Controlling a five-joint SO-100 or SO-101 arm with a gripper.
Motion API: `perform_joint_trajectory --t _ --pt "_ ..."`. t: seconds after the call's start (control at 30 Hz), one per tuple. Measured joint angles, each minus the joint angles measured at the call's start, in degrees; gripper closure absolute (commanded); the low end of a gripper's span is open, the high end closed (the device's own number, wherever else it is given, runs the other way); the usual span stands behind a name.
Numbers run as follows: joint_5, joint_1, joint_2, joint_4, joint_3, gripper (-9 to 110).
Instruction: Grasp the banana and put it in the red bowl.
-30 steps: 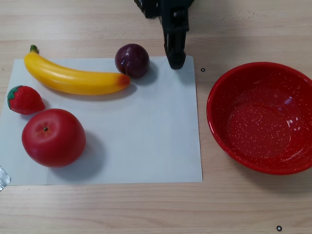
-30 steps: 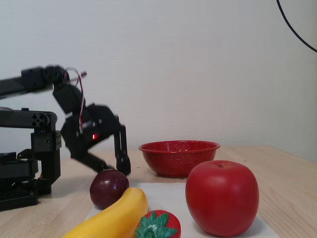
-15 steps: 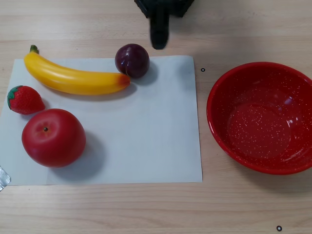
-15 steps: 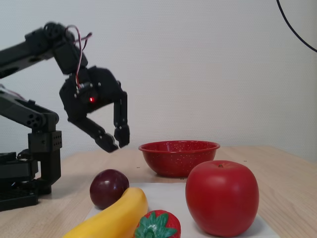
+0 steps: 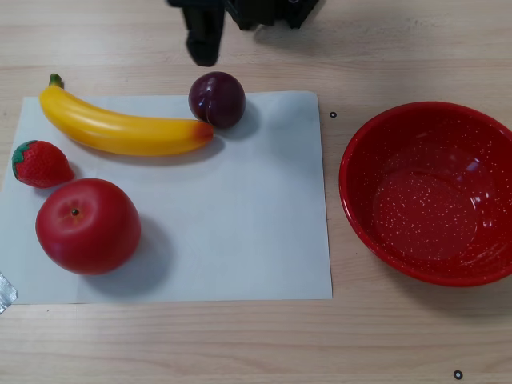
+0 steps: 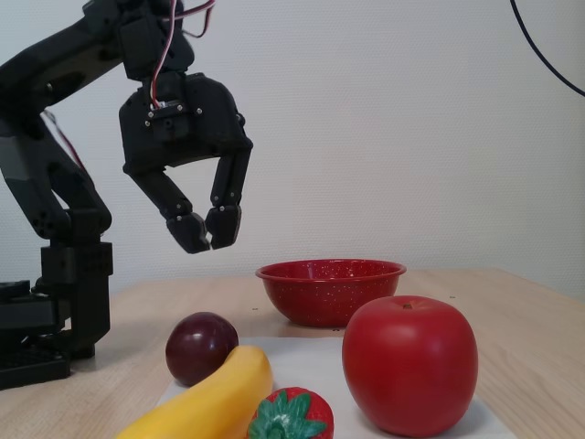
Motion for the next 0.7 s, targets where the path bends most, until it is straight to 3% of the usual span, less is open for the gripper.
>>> perform_joint_trajectory --t 0.7 --pt "14.85 -14.5 -23.55 7.65 -26.81 94"
